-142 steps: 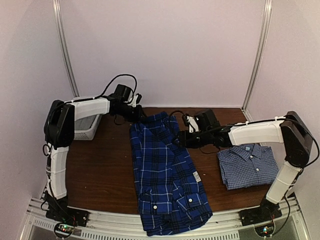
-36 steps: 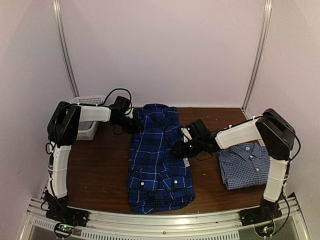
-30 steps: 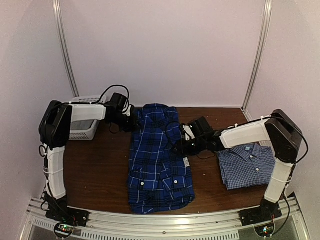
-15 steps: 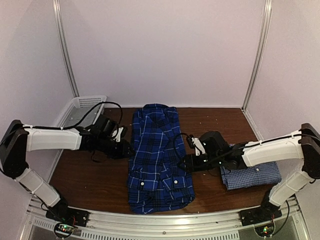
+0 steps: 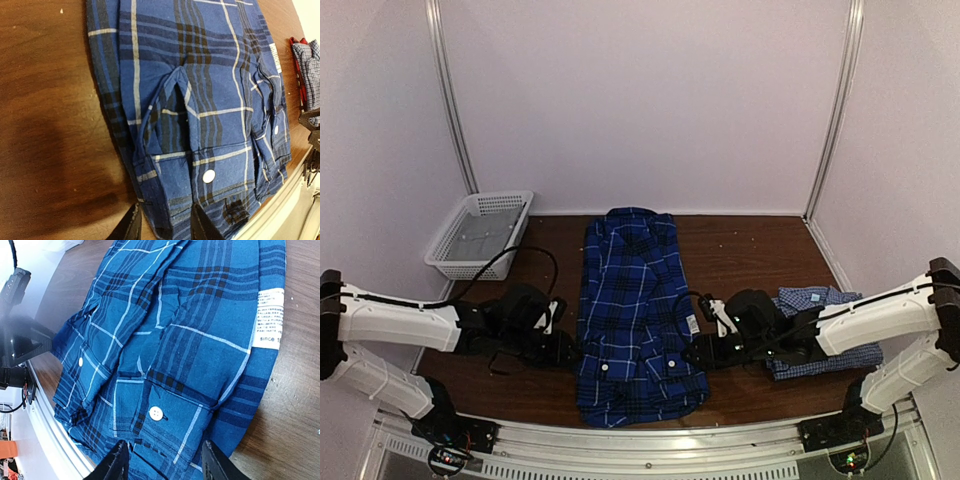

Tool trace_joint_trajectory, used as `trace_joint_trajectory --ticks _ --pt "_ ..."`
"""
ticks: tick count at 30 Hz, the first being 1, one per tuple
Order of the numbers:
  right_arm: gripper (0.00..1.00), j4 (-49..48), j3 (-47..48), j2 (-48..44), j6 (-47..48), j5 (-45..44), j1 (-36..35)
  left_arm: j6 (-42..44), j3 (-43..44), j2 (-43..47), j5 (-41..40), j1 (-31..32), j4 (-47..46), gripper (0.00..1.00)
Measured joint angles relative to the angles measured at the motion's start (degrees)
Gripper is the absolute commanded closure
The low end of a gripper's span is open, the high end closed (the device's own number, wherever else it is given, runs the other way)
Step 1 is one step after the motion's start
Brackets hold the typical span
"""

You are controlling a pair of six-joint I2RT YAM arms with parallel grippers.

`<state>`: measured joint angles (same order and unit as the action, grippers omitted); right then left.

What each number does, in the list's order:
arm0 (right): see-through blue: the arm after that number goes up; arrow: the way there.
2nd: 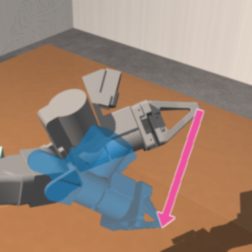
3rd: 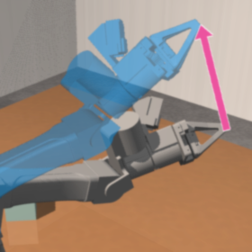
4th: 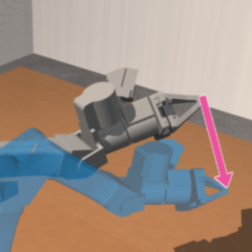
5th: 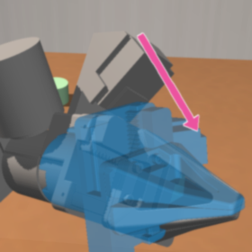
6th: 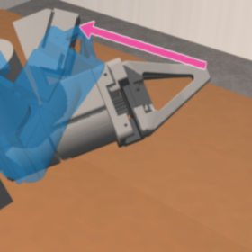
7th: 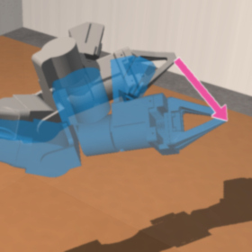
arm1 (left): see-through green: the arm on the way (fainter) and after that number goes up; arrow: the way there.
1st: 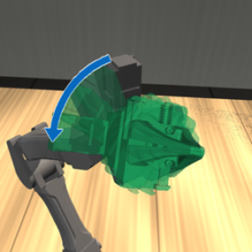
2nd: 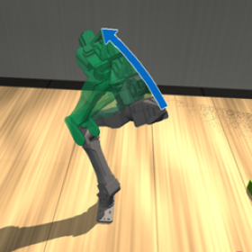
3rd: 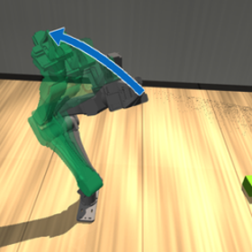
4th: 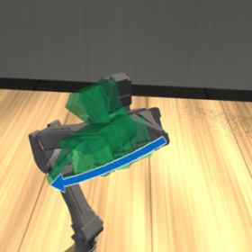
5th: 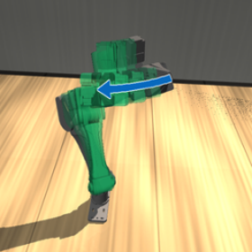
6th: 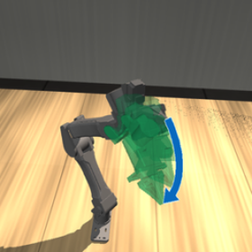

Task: Fold and stack the long sleeve shirts
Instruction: Pick up the rectangle-folded shirt from the center of the board.

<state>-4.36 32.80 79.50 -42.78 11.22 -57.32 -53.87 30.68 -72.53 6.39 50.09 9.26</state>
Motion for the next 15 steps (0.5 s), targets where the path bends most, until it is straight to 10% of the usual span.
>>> trace_joint_trajectory --ticks 15 --pt "0.56 -0.8 -0.1 5.0 -1.1 -1.0 -1.8 -2.0 1.6 -5.6 -2.7 4.5 -0.4 0.88"
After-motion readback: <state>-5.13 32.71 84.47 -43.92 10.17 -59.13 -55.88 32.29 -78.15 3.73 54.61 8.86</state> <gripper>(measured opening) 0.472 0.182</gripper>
